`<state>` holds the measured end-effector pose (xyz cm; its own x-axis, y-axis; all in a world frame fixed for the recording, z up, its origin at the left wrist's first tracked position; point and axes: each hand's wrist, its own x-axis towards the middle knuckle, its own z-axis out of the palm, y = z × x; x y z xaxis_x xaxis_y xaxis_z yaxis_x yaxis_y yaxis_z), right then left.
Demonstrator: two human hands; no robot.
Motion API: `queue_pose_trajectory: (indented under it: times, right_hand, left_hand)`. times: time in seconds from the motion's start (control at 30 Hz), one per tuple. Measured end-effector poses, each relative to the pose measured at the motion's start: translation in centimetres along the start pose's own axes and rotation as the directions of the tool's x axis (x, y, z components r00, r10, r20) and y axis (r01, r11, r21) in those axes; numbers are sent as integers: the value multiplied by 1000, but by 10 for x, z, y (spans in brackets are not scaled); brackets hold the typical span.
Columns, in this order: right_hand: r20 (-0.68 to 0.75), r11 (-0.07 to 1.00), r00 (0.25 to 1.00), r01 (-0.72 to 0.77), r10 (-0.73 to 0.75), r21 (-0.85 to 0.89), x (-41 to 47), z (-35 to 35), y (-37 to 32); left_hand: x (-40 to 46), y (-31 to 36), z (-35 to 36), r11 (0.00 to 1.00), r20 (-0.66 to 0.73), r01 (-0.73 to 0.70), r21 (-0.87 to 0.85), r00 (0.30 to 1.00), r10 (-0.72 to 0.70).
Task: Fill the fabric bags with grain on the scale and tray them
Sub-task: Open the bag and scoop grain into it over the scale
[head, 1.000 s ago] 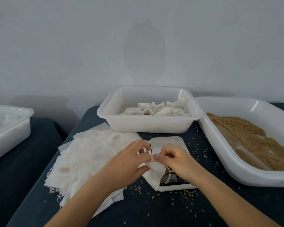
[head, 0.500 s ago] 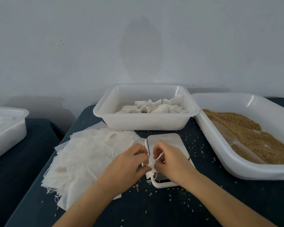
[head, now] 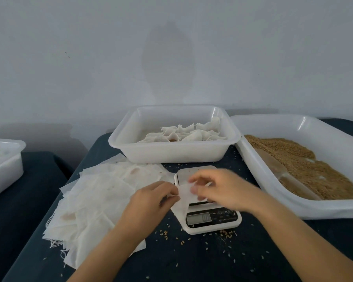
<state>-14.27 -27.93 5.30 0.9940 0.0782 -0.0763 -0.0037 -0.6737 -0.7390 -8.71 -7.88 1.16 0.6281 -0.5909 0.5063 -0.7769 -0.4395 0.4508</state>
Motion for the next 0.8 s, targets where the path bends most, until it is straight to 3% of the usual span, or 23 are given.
queue_pose_trajectory:
  times: [0.13, 0.2, 0.3, 0.37, 0.43, 0.67, 0.8]
  right_hand:
    - [-269, 995, 958, -95, 96, 17, -21, -68, 5]
    - [-400, 946, 889, -296, 222, -132, -23, -103, 23]
    - [-367, 659, 803, -596, 471, -459, -22, -134, 53]
    - [-288, 483, 741, -632, 607, -606, -20, -134, 69]
    - [-257, 403, 703, -625, 663, -669, -17, -131, 81]
    - [-242, 451, 677, -673, 695, -587, -14, -129, 100]
    - [-349, 600, 670, -742, 656, -299, -23, -143, 103]
  left_hand:
    - [5, -3, 5, 999, 26, 17, -32, 1000, -17]
    - [9, -6, 6, 998, 24, 53, -41, 998, -52]
    - [17, -4, 8, 1000, 52, 25, -15, 998, -24]
    - [22, -2, 12, 1000, 55, -13, 1, 998, 12]
    - [26, 1, 14, 1000, 49, -17, 4, 999, 17]
    - [32, 9, 20, 998, 25, -61, 22, 998, 61]
    - [30, 10, 18, 999, 6, -51, 17, 999, 51]
